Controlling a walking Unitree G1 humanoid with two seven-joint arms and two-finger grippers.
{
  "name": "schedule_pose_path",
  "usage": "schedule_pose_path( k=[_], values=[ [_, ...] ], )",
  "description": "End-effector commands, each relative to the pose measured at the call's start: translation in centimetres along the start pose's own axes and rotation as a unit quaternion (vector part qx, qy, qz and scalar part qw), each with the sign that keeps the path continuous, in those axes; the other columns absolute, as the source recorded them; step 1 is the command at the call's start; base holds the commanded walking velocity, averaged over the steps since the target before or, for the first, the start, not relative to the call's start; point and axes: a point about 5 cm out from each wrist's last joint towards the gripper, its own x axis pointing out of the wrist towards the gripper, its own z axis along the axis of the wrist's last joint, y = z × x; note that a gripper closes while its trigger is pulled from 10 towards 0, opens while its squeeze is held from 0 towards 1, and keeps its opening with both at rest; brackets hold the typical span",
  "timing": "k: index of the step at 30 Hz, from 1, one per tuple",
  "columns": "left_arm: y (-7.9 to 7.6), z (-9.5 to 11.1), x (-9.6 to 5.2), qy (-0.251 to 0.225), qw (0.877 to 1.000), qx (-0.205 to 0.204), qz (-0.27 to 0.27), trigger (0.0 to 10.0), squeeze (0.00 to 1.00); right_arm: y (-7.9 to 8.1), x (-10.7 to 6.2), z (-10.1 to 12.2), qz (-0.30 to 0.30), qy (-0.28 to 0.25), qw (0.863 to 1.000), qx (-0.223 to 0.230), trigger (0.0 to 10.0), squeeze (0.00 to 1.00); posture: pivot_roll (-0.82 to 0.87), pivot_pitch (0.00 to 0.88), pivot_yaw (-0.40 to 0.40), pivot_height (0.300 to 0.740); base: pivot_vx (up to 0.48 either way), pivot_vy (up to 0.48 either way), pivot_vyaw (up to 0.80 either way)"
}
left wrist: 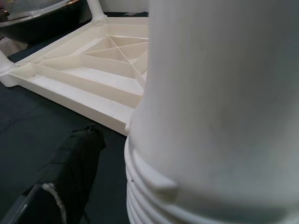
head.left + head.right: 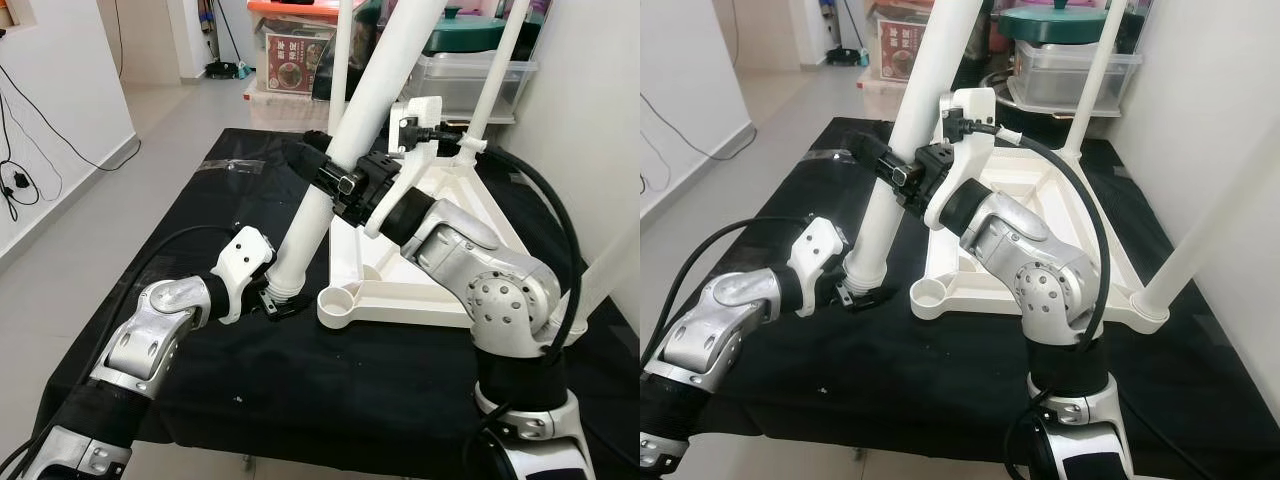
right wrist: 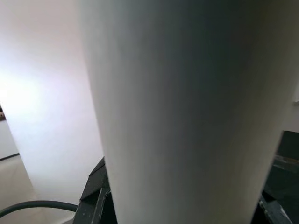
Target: Building children table
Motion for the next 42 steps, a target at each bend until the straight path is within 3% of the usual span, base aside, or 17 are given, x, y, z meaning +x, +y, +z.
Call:
schedule_pose_path(
  k=[1, 6, 7, 14, 19, 24, 25, 26, 35, 40, 41, 42],
  values=[
    [0.6, 1.0, 0.3, 0.006, 0.999, 0.04, 0.018, 10.0, 0.0, 1.8, 0.6, -1.7, 0.066, 0.041, 0.997, 0.021, 0.0, 0.0, 0.02, 0.0, -0.033, 0.74, 0.0, 0.0, 0.0],
    [0.4, 1.1, 0.3, 0.016, 0.997, 0.08, 0.018, 10.0, 0.0, 1.5, 0.8, -1.8, 0.05, 0.044, 0.998, 0.008, 0.0, 0.0, 0.02, 0.0, -0.033, 0.74, 0.0, 0.0, 0.0],
    [0.2, 1.2, 0.3, 0.003, 0.998, 0.061, 0.016, 10.0, 0.0, 1.2, 0.8, -2.0, 0.036, 0.046, 0.998, 0.011, 0.0, 0.0, 0.02, 0.0, -0.035, 0.74, 0.0, 0.0, 0.0],
    [0.1, 0.7, -0.2, -0.006, 0.999, 0.035, 0.032, 10.0, 0.0, -0.5, 1.1, -1.7, -0.022, 0.038, 0.998, 0.034, 0.0, 0.0, 0.02, 0.0, -0.037, 0.74, 0.0, 0.0, 0.0],
    [0.9, 1.0, -0.2, -0.024, 0.998, 0.023, 0.062, 10.0, 0.0, -0.3, 1.1, -1.9, -0.02, 0.037, 0.998, 0.041, 0.0, 0.0, 0.02, 0.0, -0.039, 0.74, 0.0, 0.0, 0.0],
    [0.8, 1.0, 0.0, -0.027, 0.998, 0.021, 0.055, 10.0, 0.0, -0.2, 1.2, -1.7, -0.017, 0.032, 0.999, 0.039, 0.0, 0.0, 0.02, 0.0, -0.036, 0.74, 0.0, 0.0, 0.0],
    [0.7, 0.9, 0.0, -0.028, 0.998, 0.021, 0.05, 10.0, 0.53, -0.2, 1.2, -1.7, -0.016, 0.031, 0.999, 0.037, 0.0, 0.0, 0.01, 0.0, -0.033, 0.74, 0.0, 0.0, 0.0],
    [0.5, 0.8, -0.1, -0.029, 0.999, 0.012, 0.039, 10.0, 1.0, -0.2, 1.2, -1.6, -0.016, 0.031, 0.999, 0.037, 0.0, 0.0, 0.01, 0.0, -0.033, 0.74, 0.0, 0.0, 0.0],
    [0.4, 0.6, -0.2, -0.038, 0.999, -0.019, 0.028, 10.0, 1.0, -0.1, 1.1, -1.6, -0.014, 0.032, 0.999, 0.036, 0.0, 0.0, 0.01, 0.0, -0.031, 0.74, 0.0, 0.0, 0.0],
    [0.7, 0.5, -0.1, -0.028, 0.998, -0.01, 0.054, 10.0, 1.0, -0.1, 1.1, -1.5, -0.012, 0.032, 0.999, 0.033, 0.0, 0.0, 0.01, 0.0, -0.035, 0.74, 0.0, 0.0, 0.0],
    [1.0, 0.3, 0.1, -0.018, 0.997, -0.015, 0.069, 10.0, 0.3, -0.1, 1.2, -1.5, -0.011, 0.032, 0.999, 0.033, 0.0, 0.0, 0.01, 0.0, -0.036, 0.74, 0.0, 0.0, 0.0],
    [1.1, 0.3, 0.1, -0.016, 0.997, -0.017, 0.071, 10.0, 0.3, -0.1, 1.2, -1.5, -0.011, 0.032, 0.999, 0.033, 0.0, 0.0, 0.01, 0.0, -0.036, 0.74, 0.0, 0.0, 0.0]
  ],
)
